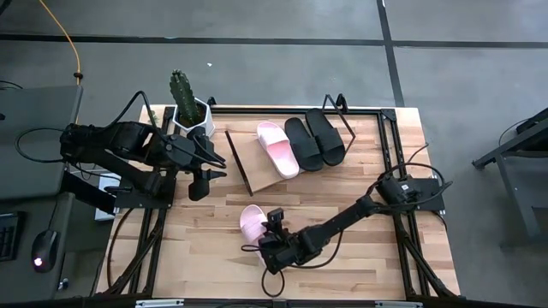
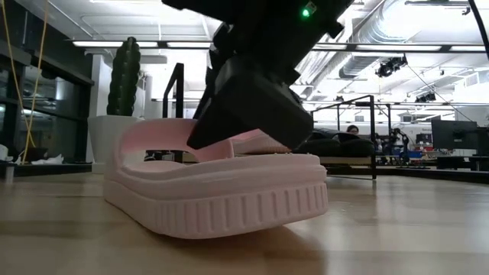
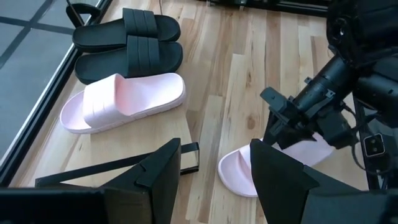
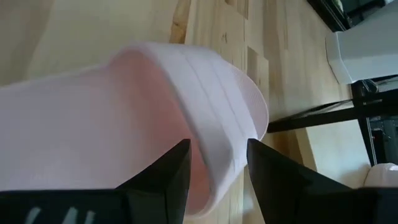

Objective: Pick and place slides into the shelf
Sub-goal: Put the bottom pink slide on the shelf

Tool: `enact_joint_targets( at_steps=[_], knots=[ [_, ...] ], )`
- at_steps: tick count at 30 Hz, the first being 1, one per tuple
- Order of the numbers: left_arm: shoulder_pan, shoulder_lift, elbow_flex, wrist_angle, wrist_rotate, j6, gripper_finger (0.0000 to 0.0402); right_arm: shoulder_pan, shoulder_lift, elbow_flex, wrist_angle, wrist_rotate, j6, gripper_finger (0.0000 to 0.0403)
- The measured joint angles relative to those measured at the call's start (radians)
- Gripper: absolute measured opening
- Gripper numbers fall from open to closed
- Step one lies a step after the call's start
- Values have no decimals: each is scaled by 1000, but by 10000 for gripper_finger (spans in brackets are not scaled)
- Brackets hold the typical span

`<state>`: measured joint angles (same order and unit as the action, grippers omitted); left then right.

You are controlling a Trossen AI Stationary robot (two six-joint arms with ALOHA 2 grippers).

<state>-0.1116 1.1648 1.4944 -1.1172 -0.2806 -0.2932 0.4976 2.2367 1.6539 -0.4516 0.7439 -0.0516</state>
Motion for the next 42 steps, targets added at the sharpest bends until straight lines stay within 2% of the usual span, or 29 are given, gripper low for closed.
enact_joint_targets(
  at_steps=[10,24,42],
  knots=[
    [0,0,0,0,0,0,177,0,1,0,10,12,9,126],
    [0,0,0,0,0,0,177,-1,1,0,11,-16,9,6],
    [0,0,0,0,0,0,177,0,-19,0,-41,-9,9,3]
  ],
)
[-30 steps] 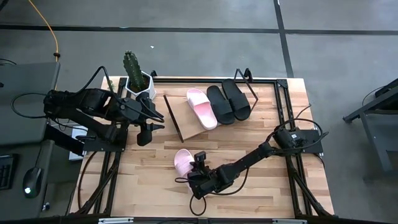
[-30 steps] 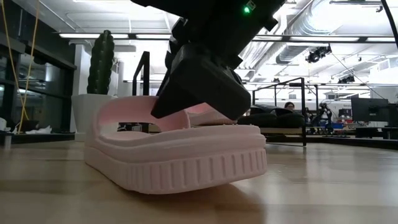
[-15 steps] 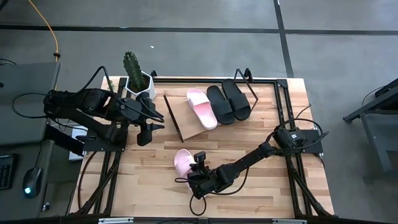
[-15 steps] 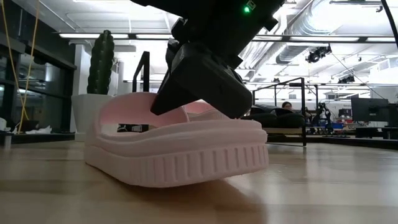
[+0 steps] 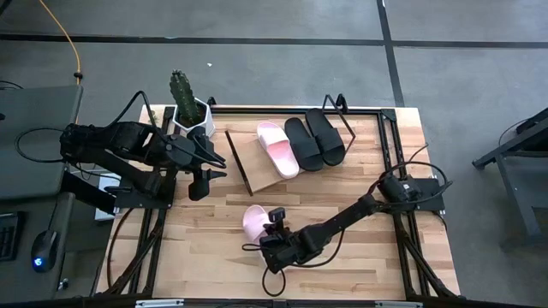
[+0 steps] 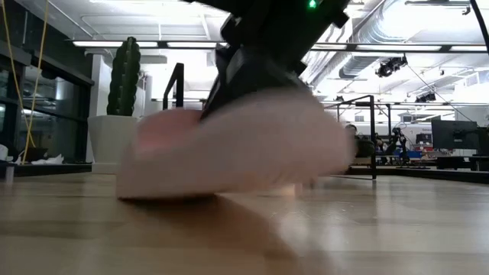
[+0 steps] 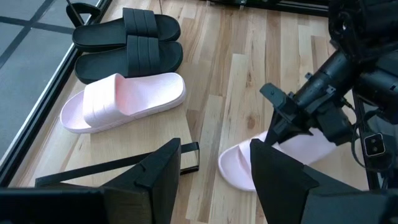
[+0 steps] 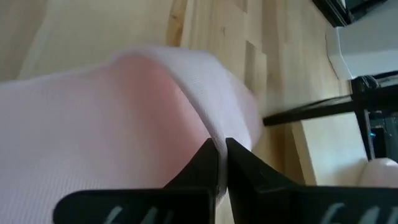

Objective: Pick and place slides into the shelf
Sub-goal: Put the bottom pink slide on the shelf

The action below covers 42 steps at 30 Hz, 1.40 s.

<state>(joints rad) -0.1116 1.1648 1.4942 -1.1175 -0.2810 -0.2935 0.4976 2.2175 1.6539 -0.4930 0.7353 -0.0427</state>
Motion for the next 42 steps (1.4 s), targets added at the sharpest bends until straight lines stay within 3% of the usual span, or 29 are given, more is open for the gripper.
enact_joint_targets(
  at_steps=[5,20,28,42],
  knots=[
    [0,0,0,-1,0,0,177,0,-49,0,-74,23,67,2],
    [0,0,0,-3,0,0,177,-3,-125,0,-213,149,70,1],
    [0,0,0,-7,1,0,177,-34,-185,0,-345,154,200,1],
    [0,0,0,-7,1,0,177,-140,-289,0,-377,171,108,0]
  ],
)
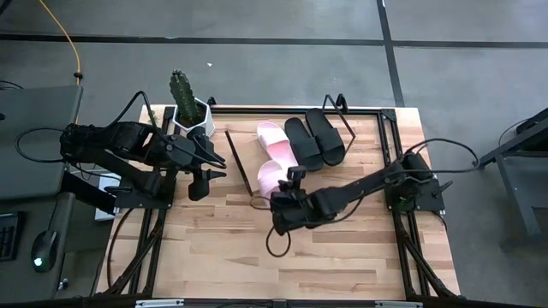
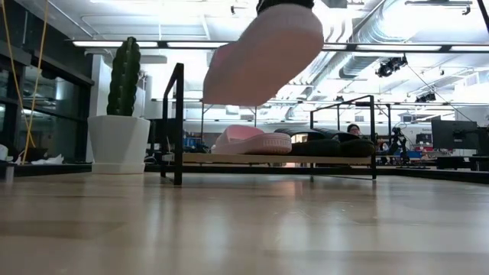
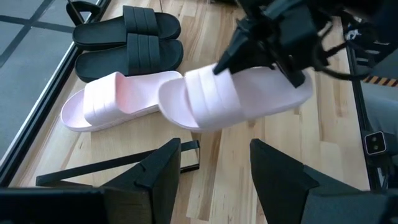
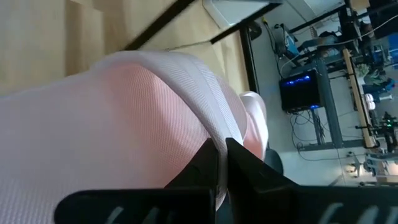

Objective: Pick and place slides into the shelf
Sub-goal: Put the bottom pink slide on the shelf

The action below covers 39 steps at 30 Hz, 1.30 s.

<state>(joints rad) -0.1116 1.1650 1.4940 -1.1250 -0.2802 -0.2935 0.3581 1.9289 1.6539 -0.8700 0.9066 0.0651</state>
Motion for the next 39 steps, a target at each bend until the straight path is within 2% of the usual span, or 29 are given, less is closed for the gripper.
enact_joint_targets(
  at_steps=[9,15,20,24,39],
  knots=[
    [0,0,0,0,0,0,177,-114,-7,0,33,-97,-82,0],
    [0,0,0,-1,1,0,177,-189,-7,0,144,-162,-193,0],
    [0,0,0,-1,2,0,177,-258,-7,0,252,-268,-271,0],
    [0,0,0,-4,9,0,177,-303,-7,0,276,-280,-309,0],
    [0,0,0,-4,9,0,177,-408,-7,0,386,-450,-414,0]
  ],
)
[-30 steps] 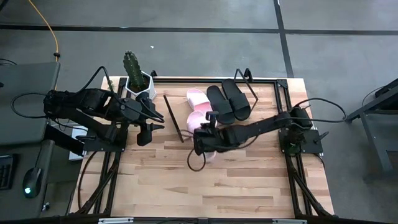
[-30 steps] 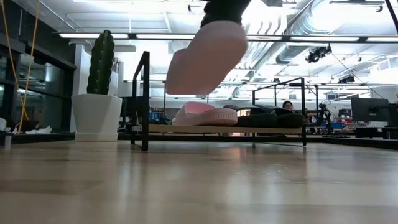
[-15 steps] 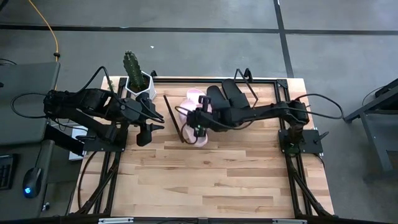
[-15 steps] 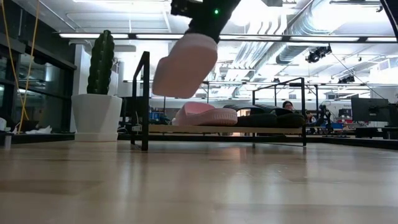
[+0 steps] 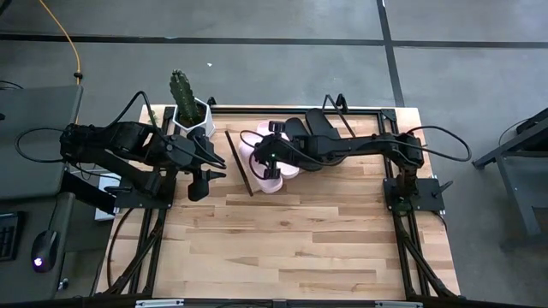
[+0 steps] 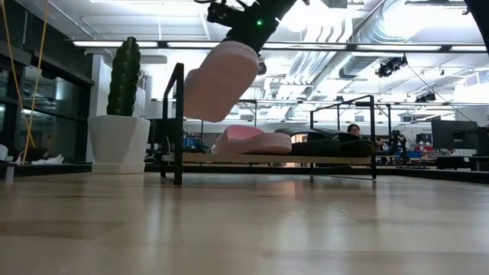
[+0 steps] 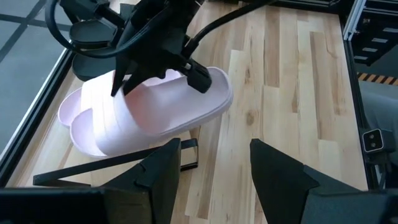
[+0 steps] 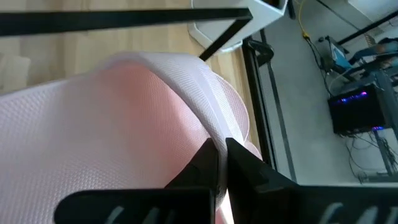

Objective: Pick and place slides into the shelf
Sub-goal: Put the bottom pink slide on the shelf

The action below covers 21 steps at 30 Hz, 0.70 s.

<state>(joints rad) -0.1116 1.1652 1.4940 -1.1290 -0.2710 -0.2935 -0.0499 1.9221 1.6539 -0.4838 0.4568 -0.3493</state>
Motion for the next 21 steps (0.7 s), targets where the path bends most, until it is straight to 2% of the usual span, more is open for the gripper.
enact_joint_targets(
  at_steps=[9,21],
  knots=[
    [0,0,0,0,0,0,177,-26,1,0,53,-85,-14,0],
    [0,0,0,3,-1,0,177,-72,19,0,79,-141,-20,0]
  ],
)
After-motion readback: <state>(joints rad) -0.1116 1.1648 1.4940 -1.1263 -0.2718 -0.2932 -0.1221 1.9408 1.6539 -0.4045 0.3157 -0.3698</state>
